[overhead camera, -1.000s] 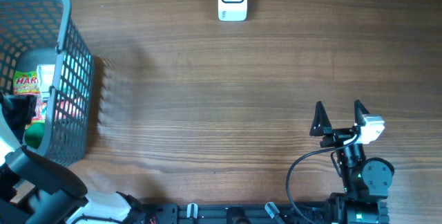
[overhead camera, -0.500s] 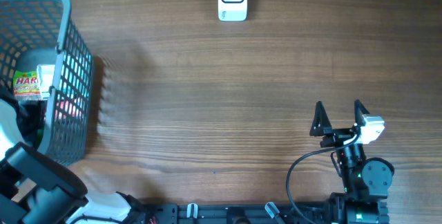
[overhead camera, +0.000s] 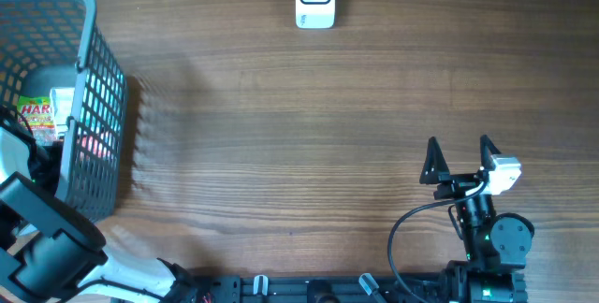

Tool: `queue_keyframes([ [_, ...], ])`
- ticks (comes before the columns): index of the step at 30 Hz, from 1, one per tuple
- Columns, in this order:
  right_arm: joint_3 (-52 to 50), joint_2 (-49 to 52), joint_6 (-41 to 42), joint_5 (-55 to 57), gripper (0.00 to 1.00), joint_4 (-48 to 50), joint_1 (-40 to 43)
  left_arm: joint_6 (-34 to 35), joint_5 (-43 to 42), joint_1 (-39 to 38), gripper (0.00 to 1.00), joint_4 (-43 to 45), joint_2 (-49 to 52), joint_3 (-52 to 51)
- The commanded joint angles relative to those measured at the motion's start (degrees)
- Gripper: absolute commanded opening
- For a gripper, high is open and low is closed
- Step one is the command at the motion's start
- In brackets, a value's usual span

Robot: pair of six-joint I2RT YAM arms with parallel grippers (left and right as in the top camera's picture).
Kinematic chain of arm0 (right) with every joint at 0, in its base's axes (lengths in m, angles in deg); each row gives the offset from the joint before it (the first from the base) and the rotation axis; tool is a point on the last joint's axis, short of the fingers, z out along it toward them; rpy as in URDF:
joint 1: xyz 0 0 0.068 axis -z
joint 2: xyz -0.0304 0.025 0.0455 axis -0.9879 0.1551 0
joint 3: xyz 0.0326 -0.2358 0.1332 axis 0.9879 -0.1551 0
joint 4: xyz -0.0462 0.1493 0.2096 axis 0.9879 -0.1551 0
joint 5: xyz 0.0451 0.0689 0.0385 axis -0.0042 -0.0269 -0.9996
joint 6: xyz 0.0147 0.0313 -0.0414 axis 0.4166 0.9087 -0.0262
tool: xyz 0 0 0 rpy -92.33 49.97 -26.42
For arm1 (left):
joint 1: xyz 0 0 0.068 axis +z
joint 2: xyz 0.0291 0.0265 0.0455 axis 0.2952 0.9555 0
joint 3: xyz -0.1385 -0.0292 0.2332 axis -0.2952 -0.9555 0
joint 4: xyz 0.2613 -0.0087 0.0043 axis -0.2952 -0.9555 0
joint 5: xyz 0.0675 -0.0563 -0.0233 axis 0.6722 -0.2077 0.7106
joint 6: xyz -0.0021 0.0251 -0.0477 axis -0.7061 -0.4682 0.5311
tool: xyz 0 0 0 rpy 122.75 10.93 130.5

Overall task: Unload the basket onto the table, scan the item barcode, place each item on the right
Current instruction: 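Grasp the green-capped jar with the left gripper and lift it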

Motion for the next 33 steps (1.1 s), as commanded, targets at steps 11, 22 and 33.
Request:
queue_keyframes([
  [11, -0.1, -0.2, 0.4, 1.0, 1.00, 0.2, -0.3, -0.5, -0.3, 0.3, 0.53, -4.6, 0.2, 3.3],
  [22, -0.1, -0.2, 0.4, 1.0, 1.00, 0.2, -0.3, -0.5, -3.0, 0.3, 0.57, -24.1, -5.8, 31.5],
  [33, -0.1, -0.2, 0.4, 1.0, 1.00, 0.2, -0.3, -0.5, -6.7, 0.2, 0.57, -24.2, -11.2, 36.0],
])
